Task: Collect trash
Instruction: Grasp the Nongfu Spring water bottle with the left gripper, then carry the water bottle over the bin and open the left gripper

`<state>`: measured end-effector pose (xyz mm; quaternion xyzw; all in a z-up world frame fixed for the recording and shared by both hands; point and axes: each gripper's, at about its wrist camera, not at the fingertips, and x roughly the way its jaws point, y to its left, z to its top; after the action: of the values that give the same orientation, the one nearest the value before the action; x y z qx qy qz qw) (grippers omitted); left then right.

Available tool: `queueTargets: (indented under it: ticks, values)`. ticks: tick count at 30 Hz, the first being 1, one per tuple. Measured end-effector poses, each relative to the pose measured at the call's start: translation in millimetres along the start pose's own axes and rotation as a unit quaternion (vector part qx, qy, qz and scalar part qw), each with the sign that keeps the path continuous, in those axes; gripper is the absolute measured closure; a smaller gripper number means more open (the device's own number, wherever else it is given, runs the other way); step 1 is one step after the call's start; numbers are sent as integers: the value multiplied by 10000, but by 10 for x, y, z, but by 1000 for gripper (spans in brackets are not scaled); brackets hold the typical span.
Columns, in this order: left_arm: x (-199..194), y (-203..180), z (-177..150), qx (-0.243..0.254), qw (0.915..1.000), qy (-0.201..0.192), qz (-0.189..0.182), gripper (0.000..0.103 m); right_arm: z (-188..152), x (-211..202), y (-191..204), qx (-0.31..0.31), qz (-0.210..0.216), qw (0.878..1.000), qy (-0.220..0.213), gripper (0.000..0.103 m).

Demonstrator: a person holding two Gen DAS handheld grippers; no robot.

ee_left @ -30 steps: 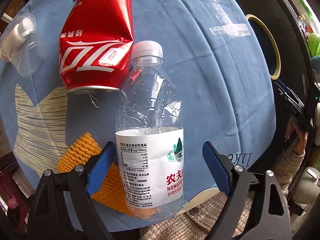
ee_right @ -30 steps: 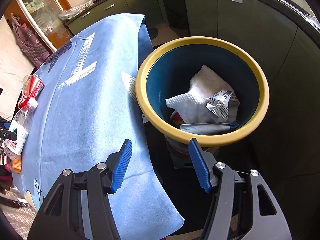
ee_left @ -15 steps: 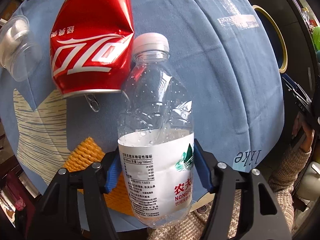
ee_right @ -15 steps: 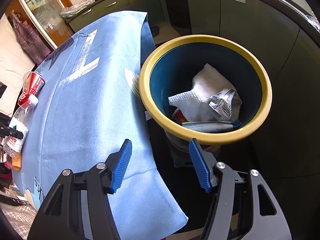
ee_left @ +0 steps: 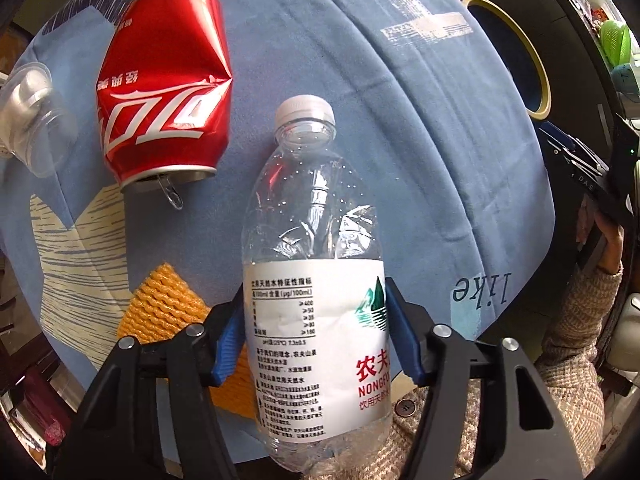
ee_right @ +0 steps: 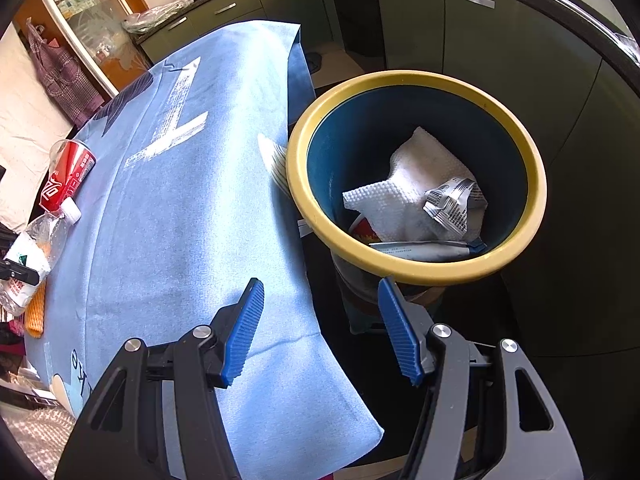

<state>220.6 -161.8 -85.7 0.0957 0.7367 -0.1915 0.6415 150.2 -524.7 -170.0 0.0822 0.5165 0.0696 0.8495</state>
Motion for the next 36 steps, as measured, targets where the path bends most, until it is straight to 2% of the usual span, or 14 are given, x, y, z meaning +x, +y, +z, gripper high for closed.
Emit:
queueTargets:
  ticks: [12,25,31,36]
  values:
    - [-232,-324,11,435,9986,-298,102,44,-52,-2,-27,28,50,10000,32,44]
    - [-487,-424,85,701,9947,-744,95,45,-74,-38,-57,44,41,10000,3,44]
    - [-640,-895,148,1184,9862,-1154,23,45,-87,-290,-136,114,-21,9996,-255,44]
    - [-672,-1584,594,1814,9738,-1373,-2,45,-158,-552,-271,232,-124,9984,-497,44]
